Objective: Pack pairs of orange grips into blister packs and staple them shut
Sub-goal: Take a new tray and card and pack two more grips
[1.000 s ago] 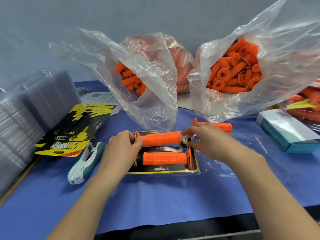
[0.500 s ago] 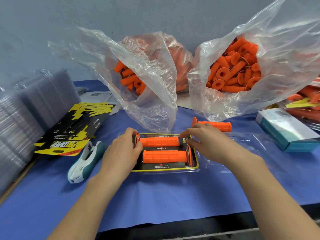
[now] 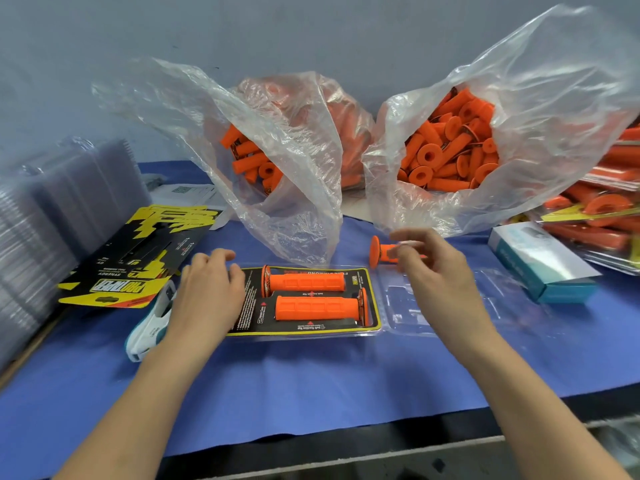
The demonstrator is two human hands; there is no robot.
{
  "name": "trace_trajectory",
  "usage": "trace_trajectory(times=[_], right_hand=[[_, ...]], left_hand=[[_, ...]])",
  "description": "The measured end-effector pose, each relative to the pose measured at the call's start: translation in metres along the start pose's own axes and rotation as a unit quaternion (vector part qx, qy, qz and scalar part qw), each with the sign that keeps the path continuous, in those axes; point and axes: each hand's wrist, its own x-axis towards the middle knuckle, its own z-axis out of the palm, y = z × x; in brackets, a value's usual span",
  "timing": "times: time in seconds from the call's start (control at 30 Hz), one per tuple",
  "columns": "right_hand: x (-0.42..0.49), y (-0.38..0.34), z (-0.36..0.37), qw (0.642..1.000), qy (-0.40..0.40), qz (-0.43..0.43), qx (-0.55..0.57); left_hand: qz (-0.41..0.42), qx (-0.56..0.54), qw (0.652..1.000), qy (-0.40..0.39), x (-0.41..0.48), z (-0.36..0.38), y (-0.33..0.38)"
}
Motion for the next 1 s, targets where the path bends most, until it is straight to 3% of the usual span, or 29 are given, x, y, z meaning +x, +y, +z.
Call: trace_trajectory(times=[0.13,0.3,0.37,0.6,0.73,0.9,1.0], right_hand=[[-0.043,-0.005,-0.015,0.975,0.034,0.145,0.162],[-0.075,0.003,-0.017,0.875,0.041,0.353,0.33],[-0.077,0.006,-0.014,0.85,0.06,0.376,0.364],[-0.069,0.022,-0.011,0.822,0.134,0.375,0.408],[-0.059,0.024,-0.006,0.839,0.122,0.357,0.391],[-0.06,0.022,0.002,0.902,0.133,0.306,0.273],[-0.07,0.02,0.009,0.952,0.156,0.211,0.155]], left_hand=[[-0.035,0.007,0.998,-0.044,-0.005,-0.001,-0.017],[-0.056,-0.006,0.995,-0.087,-0.005,-0.006,-0.024],[-0.062,-0.005,0.993,-0.104,-0.007,-0.01,-0.022],[-0.114,-0.085,0.981,-0.134,-0.007,-0.01,-0.028],[-0.118,-0.173,0.966,-0.153,-0.003,-0.01,-0.033],[-0.106,-0.175,0.968,-0.142,-0.003,-0.008,-0.036],[-0.107,-0.186,0.965,-0.152,-0.006,-0.008,-0.037]])
